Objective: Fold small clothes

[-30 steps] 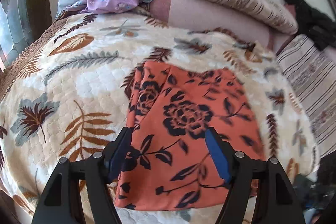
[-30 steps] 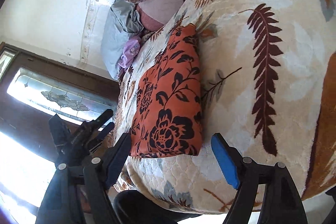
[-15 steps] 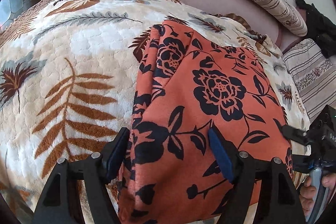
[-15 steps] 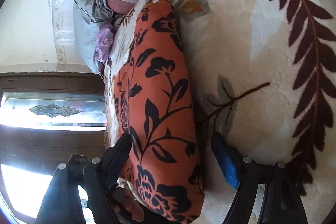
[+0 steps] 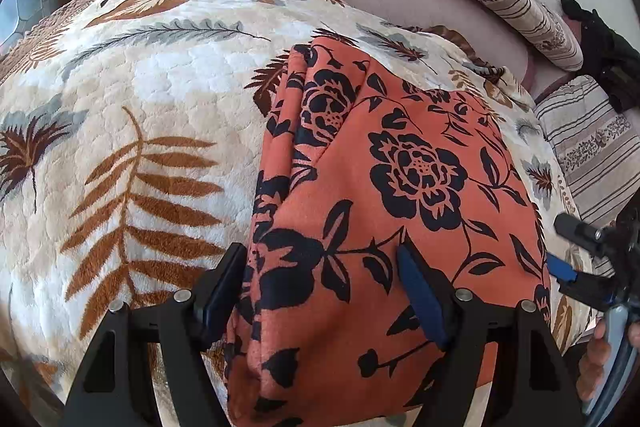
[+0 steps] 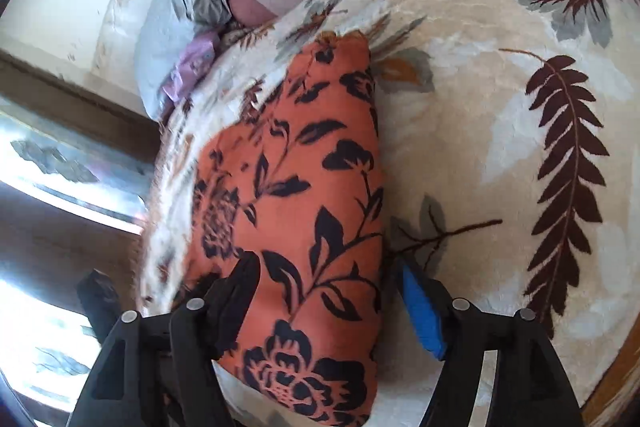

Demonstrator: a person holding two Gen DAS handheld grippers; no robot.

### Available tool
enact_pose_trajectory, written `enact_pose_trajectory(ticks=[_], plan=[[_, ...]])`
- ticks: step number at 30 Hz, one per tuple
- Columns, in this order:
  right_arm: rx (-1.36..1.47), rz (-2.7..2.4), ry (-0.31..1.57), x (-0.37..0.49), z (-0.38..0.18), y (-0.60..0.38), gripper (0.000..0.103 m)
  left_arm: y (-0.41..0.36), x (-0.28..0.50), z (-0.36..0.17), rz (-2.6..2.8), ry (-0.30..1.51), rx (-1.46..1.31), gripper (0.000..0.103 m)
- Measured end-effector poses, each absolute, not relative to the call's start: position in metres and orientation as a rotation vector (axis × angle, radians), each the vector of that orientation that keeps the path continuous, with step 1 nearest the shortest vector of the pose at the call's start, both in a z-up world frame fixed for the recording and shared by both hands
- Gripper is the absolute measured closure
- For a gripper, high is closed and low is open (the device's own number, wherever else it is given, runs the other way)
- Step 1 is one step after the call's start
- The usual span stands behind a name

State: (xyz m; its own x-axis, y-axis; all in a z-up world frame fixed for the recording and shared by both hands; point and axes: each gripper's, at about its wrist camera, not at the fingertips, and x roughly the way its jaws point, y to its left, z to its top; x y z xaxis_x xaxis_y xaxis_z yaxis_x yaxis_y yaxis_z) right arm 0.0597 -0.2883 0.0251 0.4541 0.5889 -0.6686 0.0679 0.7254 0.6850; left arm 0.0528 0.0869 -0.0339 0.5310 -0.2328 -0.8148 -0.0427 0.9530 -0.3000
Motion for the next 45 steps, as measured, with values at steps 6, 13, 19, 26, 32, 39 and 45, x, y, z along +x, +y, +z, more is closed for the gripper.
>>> enact_pose_trajectory(ticks=[6, 13, 19, 26, 32, 39, 45], plan=[[0.889, 0.375, 1.16, 0.109, -0.007, -0.294, 0.029, 0.087, 0.053, -0.034, -0.116, 1.009, -0.301, 0.025], [0.277, 0.332, 1.058, 0.097, 0.04, -0.228, 0.067, 0.086, 0.052, -0.034, -0.114, 1.012, -0.307, 0.025], [0.614, 0.351, 1.065, 0.108, 0.023, -0.27, 0.032, 0.087, 0.052, -0.035, -0.12, 1.01, -0.304, 0.025], [0.788, 0.37, 1.155, 0.163, -0.001, -0.276, 0.043, 0.088, 0.053, -0.035, -0.12, 1.01, -0.3, 0.025], [0.362, 0.283, 1.049, 0.147, 0.04, -0.24, 0.07, 0.086, 0.054, -0.035, -0.122, 1.01, -0.302, 0.024], [0.5, 0.336, 0.983, 0.105, 0.067, -0.258, 0.065, 0.086, 0.052, -0.036, -0.121, 0.998, -0.295, 0.024], [0.584, 0.591, 1.142, 0.057, 0.039, -0.227, 0.02, 0.084, 0.05, -0.036, -0.112, 0.987, -0.294, 0.024]])
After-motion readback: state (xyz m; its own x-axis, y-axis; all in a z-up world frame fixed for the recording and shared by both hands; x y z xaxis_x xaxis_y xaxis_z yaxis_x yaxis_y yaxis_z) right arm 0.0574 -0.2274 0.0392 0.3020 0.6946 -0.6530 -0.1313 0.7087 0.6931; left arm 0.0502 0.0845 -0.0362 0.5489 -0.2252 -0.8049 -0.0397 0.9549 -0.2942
